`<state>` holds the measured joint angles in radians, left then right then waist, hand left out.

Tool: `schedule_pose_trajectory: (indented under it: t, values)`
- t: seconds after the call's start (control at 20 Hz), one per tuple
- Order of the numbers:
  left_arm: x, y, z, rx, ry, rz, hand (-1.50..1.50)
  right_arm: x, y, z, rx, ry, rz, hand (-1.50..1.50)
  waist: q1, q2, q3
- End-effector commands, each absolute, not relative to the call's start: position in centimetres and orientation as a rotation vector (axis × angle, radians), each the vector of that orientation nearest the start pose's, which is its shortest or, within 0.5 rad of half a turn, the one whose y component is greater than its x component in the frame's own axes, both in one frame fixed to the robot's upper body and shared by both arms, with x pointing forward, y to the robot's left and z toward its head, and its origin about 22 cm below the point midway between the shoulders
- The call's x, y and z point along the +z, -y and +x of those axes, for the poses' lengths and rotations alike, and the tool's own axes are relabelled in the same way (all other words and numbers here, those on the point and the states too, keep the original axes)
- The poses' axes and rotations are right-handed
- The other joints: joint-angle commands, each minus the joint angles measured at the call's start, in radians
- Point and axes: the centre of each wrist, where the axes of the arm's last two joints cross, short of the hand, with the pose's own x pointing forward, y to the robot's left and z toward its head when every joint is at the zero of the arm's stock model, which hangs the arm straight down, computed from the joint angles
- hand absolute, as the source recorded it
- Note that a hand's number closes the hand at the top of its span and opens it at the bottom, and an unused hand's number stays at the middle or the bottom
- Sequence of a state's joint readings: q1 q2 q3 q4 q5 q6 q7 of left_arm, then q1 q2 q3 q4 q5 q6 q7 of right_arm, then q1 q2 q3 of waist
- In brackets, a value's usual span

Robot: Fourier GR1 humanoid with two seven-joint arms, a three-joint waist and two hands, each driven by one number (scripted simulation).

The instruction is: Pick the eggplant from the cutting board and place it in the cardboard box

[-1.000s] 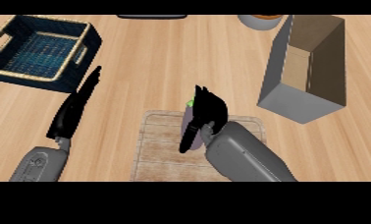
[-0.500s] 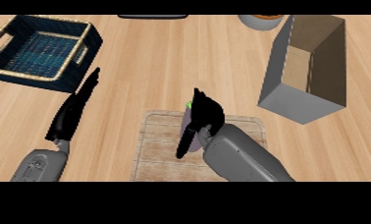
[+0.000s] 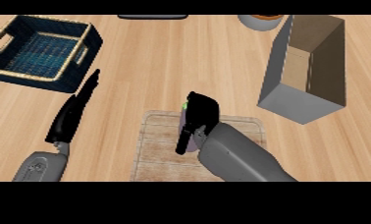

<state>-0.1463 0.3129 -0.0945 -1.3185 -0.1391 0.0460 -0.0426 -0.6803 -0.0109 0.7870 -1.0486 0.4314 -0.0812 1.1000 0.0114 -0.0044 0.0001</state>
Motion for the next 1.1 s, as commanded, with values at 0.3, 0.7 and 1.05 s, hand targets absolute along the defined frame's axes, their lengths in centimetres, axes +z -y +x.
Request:
schedule_pose_trajectory:
  t: [0.3,0.7,1.05]
  values:
    - [-0.9,-28.8,28.0,-0.419,1.462,0.318,0.0,2.5,0.7,30.4,1.016,0.831,-0.947,1.5,-0.006,0.004,-0.001]
    - [-0.4,-28.5,28.2,-0.441,1.473,0.311,0.0,3.9,4.2,38.1,1.142,1.06,-1.153,1.5,0.015,0.011,0.0]
    - [-1.7,-27.2,27.0,-0.414,1.481,0.309,0.0,10.7,-1.3,37.9,1.024,1.134,-1.31,1.5,0.001,0.002,-0.001]
